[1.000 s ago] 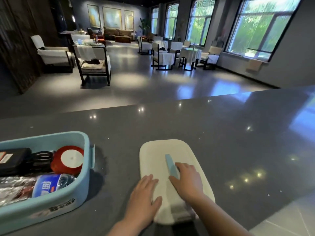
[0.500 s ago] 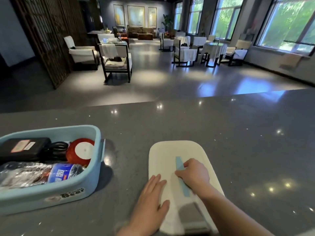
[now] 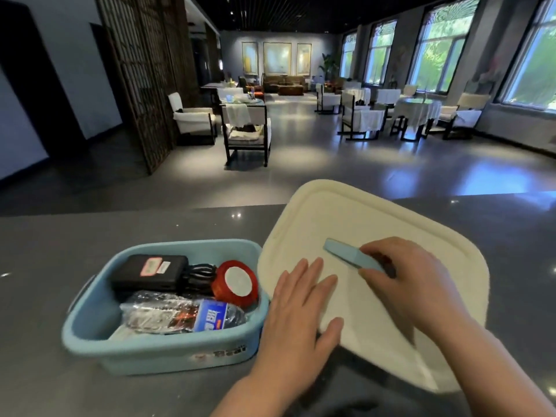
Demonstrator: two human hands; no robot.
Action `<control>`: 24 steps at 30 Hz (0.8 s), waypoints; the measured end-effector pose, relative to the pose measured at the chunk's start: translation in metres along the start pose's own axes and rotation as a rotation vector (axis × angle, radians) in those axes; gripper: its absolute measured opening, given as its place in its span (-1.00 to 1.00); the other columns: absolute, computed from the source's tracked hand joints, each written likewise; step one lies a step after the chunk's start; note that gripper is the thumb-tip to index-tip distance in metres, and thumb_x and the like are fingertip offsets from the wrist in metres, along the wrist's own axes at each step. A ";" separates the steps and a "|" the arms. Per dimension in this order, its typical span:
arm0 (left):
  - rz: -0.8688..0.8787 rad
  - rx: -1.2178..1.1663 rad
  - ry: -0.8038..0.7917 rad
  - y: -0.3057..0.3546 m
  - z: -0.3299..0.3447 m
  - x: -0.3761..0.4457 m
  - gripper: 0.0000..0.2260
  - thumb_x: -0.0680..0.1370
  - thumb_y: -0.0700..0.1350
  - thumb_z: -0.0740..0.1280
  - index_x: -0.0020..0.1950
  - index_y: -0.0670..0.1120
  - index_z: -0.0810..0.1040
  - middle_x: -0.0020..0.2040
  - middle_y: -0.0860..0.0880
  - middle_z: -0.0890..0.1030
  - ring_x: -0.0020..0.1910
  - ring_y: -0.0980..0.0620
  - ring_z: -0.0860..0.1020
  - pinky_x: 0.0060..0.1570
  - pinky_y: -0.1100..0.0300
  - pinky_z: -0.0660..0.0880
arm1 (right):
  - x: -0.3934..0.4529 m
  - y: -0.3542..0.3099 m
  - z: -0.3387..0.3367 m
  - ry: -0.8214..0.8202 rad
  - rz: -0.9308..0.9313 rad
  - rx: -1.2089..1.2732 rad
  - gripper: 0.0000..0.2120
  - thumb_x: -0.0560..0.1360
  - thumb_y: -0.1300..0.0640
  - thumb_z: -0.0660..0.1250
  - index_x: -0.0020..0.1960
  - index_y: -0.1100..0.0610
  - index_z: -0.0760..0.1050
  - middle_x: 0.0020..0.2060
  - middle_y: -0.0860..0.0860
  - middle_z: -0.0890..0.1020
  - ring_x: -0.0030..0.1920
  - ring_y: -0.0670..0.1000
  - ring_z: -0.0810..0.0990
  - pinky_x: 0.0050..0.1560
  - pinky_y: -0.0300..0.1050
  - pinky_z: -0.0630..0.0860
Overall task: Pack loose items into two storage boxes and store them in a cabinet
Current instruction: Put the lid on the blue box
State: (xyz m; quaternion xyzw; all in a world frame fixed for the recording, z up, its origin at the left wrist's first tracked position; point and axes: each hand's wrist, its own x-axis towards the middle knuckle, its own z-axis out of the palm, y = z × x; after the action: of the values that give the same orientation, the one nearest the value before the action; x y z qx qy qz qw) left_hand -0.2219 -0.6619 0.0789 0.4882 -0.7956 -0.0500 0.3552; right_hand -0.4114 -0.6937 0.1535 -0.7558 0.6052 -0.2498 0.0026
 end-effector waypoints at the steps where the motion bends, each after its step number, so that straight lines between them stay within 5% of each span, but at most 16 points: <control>1: -0.016 0.028 0.032 -0.010 -0.012 -0.006 -0.53 0.53 0.13 0.21 0.44 0.11 0.29 0.53 0.17 0.10 0.51 0.22 -0.11 0.46 0.20 -0.21 | 0.006 -0.017 0.008 -0.014 -0.051 0.019 -0.75 0.46 -0.04 0.37 0.13 -0.13 0.53 -0.02 -0.23 0.56 0.04 -0.09 0.51 0.00 -0.15 0.40; 8: -0.231 0.189 0.151 -0.087 -0.088 -0.057 -0.49 0.45 0.18 0.22 0.39 0.09 0.35 0.48 0.10 0.26 0.48 0.12 0.12 0.40 0.11 0.07 | 0.042 -0.124 0.094 -0.076 -0.302 0.184 -0.76 0.51 -0.04 0.31 0.18 -0.12 0.50 0.04 -0.21 0.54 0.05 -0.10 0.47 0.09 -0.14 0.41; 12: -0.424 0.229 0.085 -0.121 -0.117 -0.078 -0.38 0.42 0.32 -0.03 0.47 0.19 0.15 0.50 0.25 0.00 0.50 0.18 -0.07 0.42 0.26 -0.08 | 0.063 -0.175 0.134 -0.156 -0.383 0.194 -0.74 0.55 -0.02 0.26 0.23 -0.08 0.49 0.09 -0.16 0.53 0.09 -0.06 0.43 0.12 -0.12 0.38; 17: -0.534 0.264 0.021 -0.146 -0.134 -0.087 -0.23 0.28 0.38 -0.23 0.47 0.21 0.13 0.53 0.22 -0.08 0.52 0.16 -0.10 0.40 0.28 -0.13 | 0.067 -0.197 0.171 -0.246 -0.378 0.193 -0.73 0.58 -0.02 0.23 0.26 -0.06 0.49 0.13 -0.14 0.53 0.16 -0.07 0.40 0.17 -0.15 0.38; 21: -0.502 0.363 0.006 -0.160 -0.149 -0.083 -0.32 0.34 0.34 -0.12 0.39 0.17 0.33 0.45 0.21 0.24 0.47 0.10 0.20 0.32 0.25 -0.04 | 0.069 -0.214 0.185 -0.217 -0.377 0.196 -0.72 0.59 -0.02 0.22 0.27 -0.06 0.49 0.12 -0.14 0.51 0.16 -0.07 0.40 0.15 -0.18 0.37; 24: -0.515 0.335 -0.061 -0.174 -0.150 -0.090 -0.31 0.32 0.33 -0.14 0.38 0.18 0.32 0.41 0.22 0.28 0.42 0.18 0.17 0.33 0.23 0.08 | 0.063 -0.224 0.194 -0.235 -0.393 0.153 -0.72 0.61 -0.01 0.16 0.29 -0.07 0.46 0.12 -0.15 0.48 0.16 -0.07 0.37 0.14 -0.21 0.35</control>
State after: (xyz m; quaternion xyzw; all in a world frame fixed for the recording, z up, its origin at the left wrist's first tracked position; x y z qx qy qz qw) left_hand 0.0235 -0.6389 0.0697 0.7239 -0.6531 -0.0213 0.2212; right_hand -0.1242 -0.7498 0.0761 -0.8805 0.4215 -0.2010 0.0814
